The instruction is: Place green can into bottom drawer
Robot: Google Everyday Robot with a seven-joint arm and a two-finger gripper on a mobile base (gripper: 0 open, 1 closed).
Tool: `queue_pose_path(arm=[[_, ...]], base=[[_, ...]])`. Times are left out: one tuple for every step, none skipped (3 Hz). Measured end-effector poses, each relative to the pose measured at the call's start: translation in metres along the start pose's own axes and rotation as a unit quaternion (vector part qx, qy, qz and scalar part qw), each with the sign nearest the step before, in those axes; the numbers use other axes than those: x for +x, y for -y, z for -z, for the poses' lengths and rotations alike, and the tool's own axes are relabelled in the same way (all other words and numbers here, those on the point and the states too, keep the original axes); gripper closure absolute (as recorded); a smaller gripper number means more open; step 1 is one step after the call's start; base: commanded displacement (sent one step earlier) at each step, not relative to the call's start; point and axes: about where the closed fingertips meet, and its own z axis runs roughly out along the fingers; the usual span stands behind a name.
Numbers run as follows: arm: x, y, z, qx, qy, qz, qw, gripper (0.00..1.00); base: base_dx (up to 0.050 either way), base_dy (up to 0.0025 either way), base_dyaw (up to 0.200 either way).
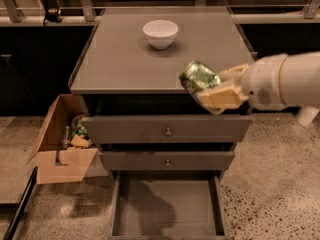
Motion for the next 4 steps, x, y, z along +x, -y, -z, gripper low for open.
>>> queue_pose_path(arm=[[0.026, -0.007, -0.005, 0.042, 0.011, -0.025, 0.9987, 1.00], [0.050, -0.010, -0.015, 0.030, 0.038, -0.048, 0.9976, 1.00], [0.080, -0.013, -0.034, -0.024, 0.061, -0.065, 0.9957, 1.00], [0.105, -0.019, -0.051, -0.077, 0.073, -0.082, 0.9909, 1.00]], base=[[0.000, 0.00000, 0.000], [0.000, 0.00000, 0.000], [0.000, 0.00000, 0.000], [0.000, 0.00000, 0.000]])
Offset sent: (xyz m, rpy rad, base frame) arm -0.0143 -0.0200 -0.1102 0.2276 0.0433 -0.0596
